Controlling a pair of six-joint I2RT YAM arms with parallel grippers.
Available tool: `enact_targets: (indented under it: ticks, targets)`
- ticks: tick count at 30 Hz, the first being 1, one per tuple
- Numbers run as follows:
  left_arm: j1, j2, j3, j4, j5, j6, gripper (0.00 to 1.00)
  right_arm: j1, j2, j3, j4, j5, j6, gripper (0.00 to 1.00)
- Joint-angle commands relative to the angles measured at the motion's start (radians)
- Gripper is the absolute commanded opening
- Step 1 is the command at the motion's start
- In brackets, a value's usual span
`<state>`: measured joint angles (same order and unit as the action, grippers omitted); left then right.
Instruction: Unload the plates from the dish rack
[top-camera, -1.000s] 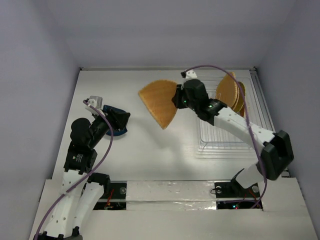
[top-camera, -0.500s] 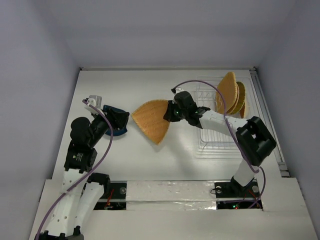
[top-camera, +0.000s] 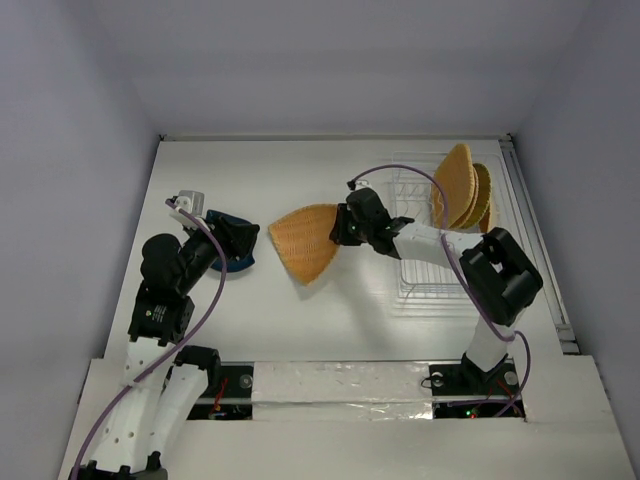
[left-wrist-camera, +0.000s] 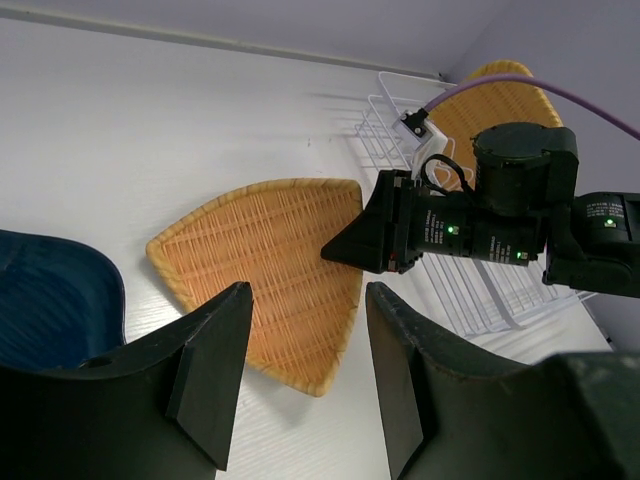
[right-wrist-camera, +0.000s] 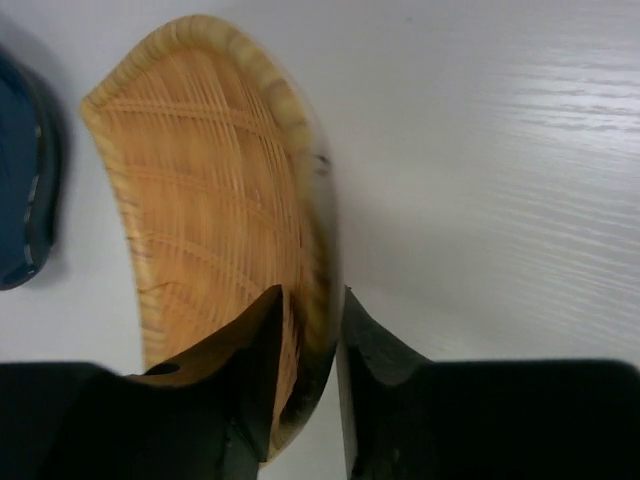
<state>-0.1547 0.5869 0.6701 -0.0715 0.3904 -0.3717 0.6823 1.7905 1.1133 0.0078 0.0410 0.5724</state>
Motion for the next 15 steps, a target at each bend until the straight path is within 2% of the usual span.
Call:
enact_targets:
  ticks: [1, 4, 9, 10, 12, 14, 15]
  targets:
    - [0.009, 0.002, 0.028, 0.056, 0.016, 0.001, 0.46, 0.003, -0.003, -0.009, -0.003, 0.141, -0.008, 0.34]
    - [0.009, 0.004, 0.028, 0.056, 0.016, -0.003, 0.46, 0.003, -0.014, -0.012, -0.043, 0.195, -0.020, 0.43]
    - [0.009, 0.007, 0.028, 0.056, 0.016, -0.001, 0.46, 0.003, -0.026, -0.012, -0.063, 0.220, -0.029, 0.46]
    - [0.009, 0.007, 0.028, 0.056, 0.018, -0.003, 0.46, 0.003, -0.032, -0.009, -0.077, 0.215, -0.031, 0.54]
    - [0.009, 0.007, 0.028, 0.056, 0.018, -0.001, 0.46, 0.017, -0.072, -0.009, -0.091, 0.211, -0.045, 0.58]
    - [0.009, 0.005, 0.028, 0.058, 0.024, -0.003, 0.46, 0.029, -0.123, -0.006, -0.111, 0.224, -0.054, 0.73]
    - [0.009, 0.008, 0.026, 0.061, 0.027, -0.003, 0.46, 0.039, -0.141, -0.003, -0.123, 0.233, -0.057, 0.73]
